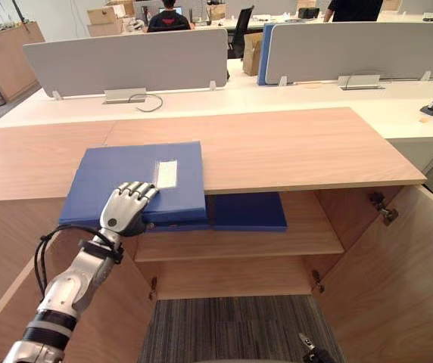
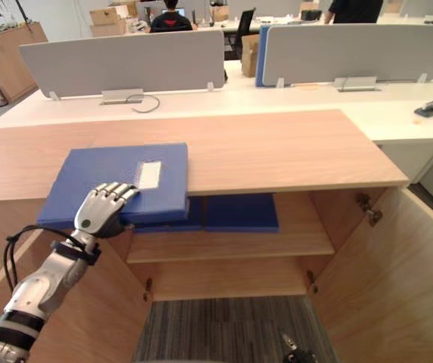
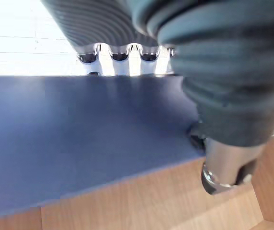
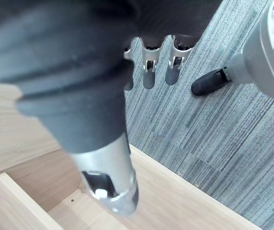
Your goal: Walk over to the cabinet, pick up the folder, carry it to the office cabinet, place the folder inside the office cabinet, then close the office cabinet door
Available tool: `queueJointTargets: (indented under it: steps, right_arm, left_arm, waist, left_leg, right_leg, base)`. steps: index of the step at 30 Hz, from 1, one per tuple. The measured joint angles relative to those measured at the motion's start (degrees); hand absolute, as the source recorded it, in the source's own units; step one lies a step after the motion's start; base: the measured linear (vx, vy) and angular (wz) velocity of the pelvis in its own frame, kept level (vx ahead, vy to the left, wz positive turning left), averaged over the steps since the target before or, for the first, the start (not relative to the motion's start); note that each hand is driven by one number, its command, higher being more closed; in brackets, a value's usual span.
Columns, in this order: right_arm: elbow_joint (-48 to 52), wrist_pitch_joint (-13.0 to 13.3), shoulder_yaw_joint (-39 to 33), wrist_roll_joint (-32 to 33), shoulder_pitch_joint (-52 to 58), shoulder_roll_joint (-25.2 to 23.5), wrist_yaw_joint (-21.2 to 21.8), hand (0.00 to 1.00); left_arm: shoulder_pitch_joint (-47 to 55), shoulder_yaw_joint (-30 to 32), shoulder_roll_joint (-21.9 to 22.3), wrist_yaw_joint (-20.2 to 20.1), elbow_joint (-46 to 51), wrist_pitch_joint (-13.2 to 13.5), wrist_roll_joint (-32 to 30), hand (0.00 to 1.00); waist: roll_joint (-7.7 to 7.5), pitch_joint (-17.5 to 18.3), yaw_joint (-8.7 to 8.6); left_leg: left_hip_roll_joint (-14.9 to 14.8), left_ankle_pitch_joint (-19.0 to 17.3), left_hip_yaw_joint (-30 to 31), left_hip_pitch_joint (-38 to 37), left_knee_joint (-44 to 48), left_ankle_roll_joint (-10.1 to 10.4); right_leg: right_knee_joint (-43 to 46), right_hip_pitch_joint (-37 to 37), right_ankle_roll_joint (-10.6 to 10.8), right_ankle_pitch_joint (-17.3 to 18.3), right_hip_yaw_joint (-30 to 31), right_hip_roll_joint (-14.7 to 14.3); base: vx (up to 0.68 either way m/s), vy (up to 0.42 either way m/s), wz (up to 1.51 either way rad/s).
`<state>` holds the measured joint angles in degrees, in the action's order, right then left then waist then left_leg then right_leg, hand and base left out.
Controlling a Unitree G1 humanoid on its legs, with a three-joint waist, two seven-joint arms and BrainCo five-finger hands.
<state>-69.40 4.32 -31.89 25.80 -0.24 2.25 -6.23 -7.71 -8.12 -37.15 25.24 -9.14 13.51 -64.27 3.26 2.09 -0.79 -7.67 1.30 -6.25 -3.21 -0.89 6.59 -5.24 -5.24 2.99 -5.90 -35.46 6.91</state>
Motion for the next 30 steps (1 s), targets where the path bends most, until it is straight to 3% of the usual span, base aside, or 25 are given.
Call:
queueJointTargets:
  steps: [11,17,19,23,24,25,27,29,30]
  right_arm:
    - [0.0,-0.2,-0.1,0.0,0.5,0.8,0.6,0.00]
    - [0.0,-0.2,-0.6,0.0,1.5,0.9,0.6,0.00]
    - [-0.1,-0.2,-0.6,0.0,1.9,0.9,0.6,0.00]
    - [-1.0,-0.1,-1.1,0.1,2.5,0.8,0.5,0.00]
    - [-1.4,-0.1,-2.6,0.2,2.6,0.6,0.5,0.00]
    - [-1.6,-0.1,-2.9,0.2,2.6,0.5,0.5,0.00]
    - [-2.5,-0.1,-2.3,0.2,3.5,0.3,0.4,0.00]
    - [-1.8,-0.1,1.0,0.0,4.6,0.2,0.4,0.00]
    - [0.7,-0.1,5.7,-1.1,5.4,0.4,0.2,0.00]
  left_arm:
    - [-1.1,-0.5,-1.4,0.0,-0.9,-0.8,-1.4,1.00]
    - [-1.1,-0.8,0.2,0.0,2.7,-3.0,-1.4,1.00]
    - [-0.9,-0.3,2.8,0.1,6.0,-3.3,-1.4,1.00]
    - [0.1,2.3,14.8,0.4,18.1,-3.8,-0.2,1.00]
    - [0.7,4.1,20.2,0.9,22.2,-4.2,2.3,1.00]
    - [0.9,5.1,22.7,1.4,24.0,-4.3,4.1,1.00]
    - [2.7,7.9,31.2,3.0,31.7,-4.5,13.9,1.00]
    - [4.2,8.9,33.1,3.1,35.2,-3.3,23.1,1.00]
    - [5.8,9.6,33.5,2.1,37.5,-1.6,31.7,1.00]
  waist:
    - [0.62,-0.2,-0.44]
    - [0.58,-0.5,-0.63]
    - [0.58,-0.5,-0.08]
    - [0.68,-0.7,-0.04]
    - [0.71,-0.8,-0.06]
    - [0.67,-1.0,-0.09]
    - [0.68,-1.1,-0.12]
    - [0.67,-1.1,-0.08]
    - [0.62,-1.2,0.19]
  left_leg:
    - [-0.8,-0.4,-0.9,-1.0,0.0,0.7]
    - [-0.9,-0.6,-2.0,-1.5,0.0,0.5]
    - [-1.0,-1.1,-3.2,-1.6,0.5,0.4]
    - [-0.8,-1.8,-5.9,-1.6,1.1,0.3]
    - [-0.8,-1.8,-6.7,-1.5,1.1,0.3]
    - [-0.8,-1.9,-6.9,-1.6,1.1,0.3]
    - [-0.9,-2.5,-7.2,-1.8,1.1,0.0]
    - [-0.9,-2.7,-7.6,-1.8,1.2,0.0]
    - [-0.9,-2.8,-8.7,-1.9,1.2,0.0]
  right_leg:
    - [0.0,-0.1,0.0,0.0,1.1,-0.6]
    - [0.0,0.0,0.0,0.0,2.1,-0.6]
    - [0.0,0.2,-0.1,-0.1,3.2,-0.6]
    - [0.2,1.5,-0.2,-0.5,6.1,-0.7]
    - [0.4,2.2,-0.3,-0.7,7.2,-0.7]
    - [0.4,2.5,-0.3,-0.8,7.6,-0.8]
    - [0.4,3.0,-0.4,-0.9,9.2,-0.9]
    - [0.4,3.4,-0.4,-1.0,9.9,-1.0]
    - [0.4,4.2,-0.5,-1.3,10.9,-1.1]
  base:
    - [-0.02,0.019,-0.05]
    - [-0.01,0.037,-0.08]
    - [0.00,0.039,-0.29]
    - [0.02,0.043,-0.36]
    - [0.02,0.026,-0.42]
    - [0.02,0.030,-0.42]
    - [0.01,0.022,-0.36]
    - [0.00,0.026,-0.26]
    - [-0.02,0.029,-0.41]
